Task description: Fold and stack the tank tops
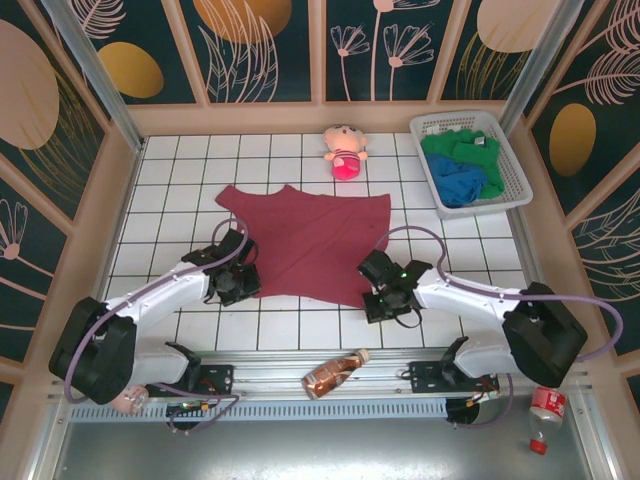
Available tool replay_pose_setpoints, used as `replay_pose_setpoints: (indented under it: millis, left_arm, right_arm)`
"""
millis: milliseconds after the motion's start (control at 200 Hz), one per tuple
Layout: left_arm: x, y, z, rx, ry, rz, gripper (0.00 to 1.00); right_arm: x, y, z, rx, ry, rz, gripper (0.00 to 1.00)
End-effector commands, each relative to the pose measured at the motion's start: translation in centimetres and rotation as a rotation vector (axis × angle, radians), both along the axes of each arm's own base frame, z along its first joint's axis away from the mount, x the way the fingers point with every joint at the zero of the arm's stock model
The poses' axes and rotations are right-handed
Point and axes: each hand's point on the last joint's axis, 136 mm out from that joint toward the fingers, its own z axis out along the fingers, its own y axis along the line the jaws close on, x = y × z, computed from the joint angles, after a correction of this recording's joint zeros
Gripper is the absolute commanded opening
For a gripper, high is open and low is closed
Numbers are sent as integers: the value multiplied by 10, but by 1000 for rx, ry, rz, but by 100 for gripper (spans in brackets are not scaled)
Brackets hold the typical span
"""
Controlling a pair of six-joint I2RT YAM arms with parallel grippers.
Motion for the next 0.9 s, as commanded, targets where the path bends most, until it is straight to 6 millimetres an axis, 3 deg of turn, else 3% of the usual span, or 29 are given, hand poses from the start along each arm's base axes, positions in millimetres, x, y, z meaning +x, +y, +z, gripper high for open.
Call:
replay_pose_setpoints:
  millis: [0, 275, 585, 896]
  left_arm:
    - [-7, 4, 10, 24, 34, -23, 5]
    - [24, -10, 24, 52, 10, -85, 7]
    - [67, -21, 25, 97, 7, -146, 8]
    - [95, -21, 20, 94, 19, -163, 10]
  right_arm:
    - [10, 2, 26, 45, -33, -35, 4]
    - [53, 4, 47, 117, -89, -87, 4]
    - [92, -7, 42, 125, -111, -126, 4]
    - [115, -11, 40, 146, -126, -151, 4]
